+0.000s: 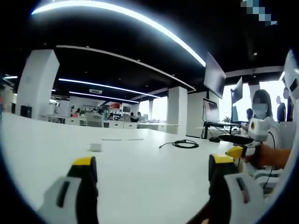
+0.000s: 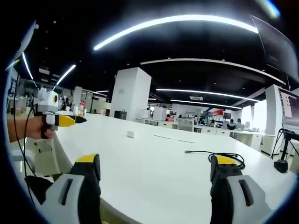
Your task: Plug the desk Type‑C cable into the charger adapter.
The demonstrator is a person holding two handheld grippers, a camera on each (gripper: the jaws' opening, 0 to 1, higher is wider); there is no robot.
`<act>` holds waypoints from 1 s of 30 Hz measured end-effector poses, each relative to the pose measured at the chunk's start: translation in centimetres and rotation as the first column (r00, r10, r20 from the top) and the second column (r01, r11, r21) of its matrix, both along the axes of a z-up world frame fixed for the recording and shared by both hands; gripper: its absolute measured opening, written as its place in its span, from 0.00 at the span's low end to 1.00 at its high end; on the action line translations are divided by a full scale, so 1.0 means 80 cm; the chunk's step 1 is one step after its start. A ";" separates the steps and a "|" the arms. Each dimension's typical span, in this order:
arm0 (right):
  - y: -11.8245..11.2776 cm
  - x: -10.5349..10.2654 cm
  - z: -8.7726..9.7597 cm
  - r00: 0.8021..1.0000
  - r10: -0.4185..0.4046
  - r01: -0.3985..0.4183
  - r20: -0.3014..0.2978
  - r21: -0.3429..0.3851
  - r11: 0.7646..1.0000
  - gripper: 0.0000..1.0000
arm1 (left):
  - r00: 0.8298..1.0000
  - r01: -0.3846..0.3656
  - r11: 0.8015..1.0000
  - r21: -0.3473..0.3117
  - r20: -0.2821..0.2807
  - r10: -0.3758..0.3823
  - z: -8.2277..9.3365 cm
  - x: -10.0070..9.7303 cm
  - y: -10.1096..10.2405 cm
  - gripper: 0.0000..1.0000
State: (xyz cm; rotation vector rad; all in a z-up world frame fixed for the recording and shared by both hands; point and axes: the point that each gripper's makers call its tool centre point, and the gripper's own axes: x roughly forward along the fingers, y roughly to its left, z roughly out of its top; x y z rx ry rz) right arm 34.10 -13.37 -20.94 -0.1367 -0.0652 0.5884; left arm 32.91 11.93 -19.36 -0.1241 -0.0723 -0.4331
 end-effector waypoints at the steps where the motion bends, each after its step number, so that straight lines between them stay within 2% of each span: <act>1: 0.002 0.000 -0.001 1.000 0.003 -0.003 -0.002 -0.002 1.000 1.00 | 1.000 -0.003 1.000 -0.002 -0.001 0.003 -0.001 0.000 0.001 1.00; 12: 0.001 0.003 -0.002 1.000 0.003 -0.003 -0.003 -0.001 1.000 1.00 | 1.000 -0.014 1.000 0.002 -0.001 0.014 -0.004 0.006 0.007 1.00; 14: 0.000 0.005 -0.001 1.000 0.002 -0.002 -0.007 0.005 1.000 1.00 | 1.000 -0.017 1.000 -0.006 0.026 0.017 0.001 0.006 0.010 1.00; 19: 0.000 0.005 0.001 1.000 0.000 0.000 -0.002 0.007 1.000 1.00 | 0.999 -0.027 0.999 -0.028 0.023 0.028 0.001 0.010 0.017 1.00; 25: -0.003 0.009 -0.003 1.000 0.000 0.000 -0.011 0.009 1.000 1.00 | 0.999 -0.034 0.999 -0.011 0.024 0.035 0.000 0.014 0.017 1.00; 30: -0.003 0.011 -0.005 1.000 0.001 -0.001 -0.013 0.006 1.000 1.00 | 0.999 -0.029 0.998 0.051 0.034 0.027 0.003 0.028 0.022 1.00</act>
